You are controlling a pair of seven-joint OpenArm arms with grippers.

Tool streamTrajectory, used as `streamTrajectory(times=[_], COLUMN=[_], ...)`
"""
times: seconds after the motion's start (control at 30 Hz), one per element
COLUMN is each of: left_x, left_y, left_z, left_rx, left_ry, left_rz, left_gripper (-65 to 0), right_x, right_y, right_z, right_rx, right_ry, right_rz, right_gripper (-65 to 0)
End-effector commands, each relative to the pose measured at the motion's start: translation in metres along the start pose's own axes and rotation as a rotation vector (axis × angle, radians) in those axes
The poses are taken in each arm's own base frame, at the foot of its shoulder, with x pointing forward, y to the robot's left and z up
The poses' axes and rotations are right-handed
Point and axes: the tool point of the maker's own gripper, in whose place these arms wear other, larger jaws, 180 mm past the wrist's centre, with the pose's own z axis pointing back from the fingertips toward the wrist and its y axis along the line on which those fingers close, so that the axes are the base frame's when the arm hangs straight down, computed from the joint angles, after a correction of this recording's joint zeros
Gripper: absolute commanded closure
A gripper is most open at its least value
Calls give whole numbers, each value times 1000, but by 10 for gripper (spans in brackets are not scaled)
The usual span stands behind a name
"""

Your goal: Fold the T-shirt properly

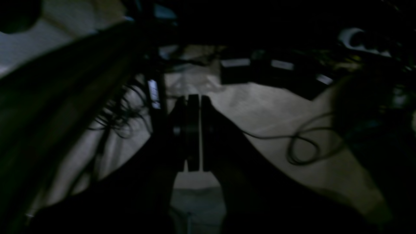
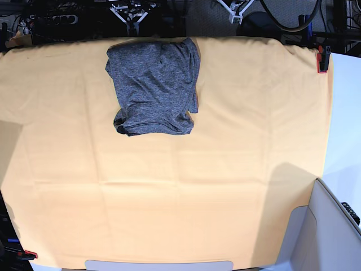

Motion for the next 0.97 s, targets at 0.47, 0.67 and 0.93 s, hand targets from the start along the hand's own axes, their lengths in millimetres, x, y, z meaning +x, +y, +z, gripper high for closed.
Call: streamTrajectory(times=[0.47, 0.67, 0.93], left_x=[18, 18, 17], left_y=[-36, -36, -36], left_z=[-5, -5, -5], left_rx=[-58, -58, -57], left_ry=[-61, -62, -59], left_rz=[10, 11, 11], left_gripper=[0, 0, 0], right_x=[1, 0, 2], right_y=[18, 17, 21], right_z=[0, 0, 0], right_rx=[30, 28, 34], right_ry=[-23, -20, -24], right_rz=[-10, -11, -12], right_gripper=[-1, -1, -1])
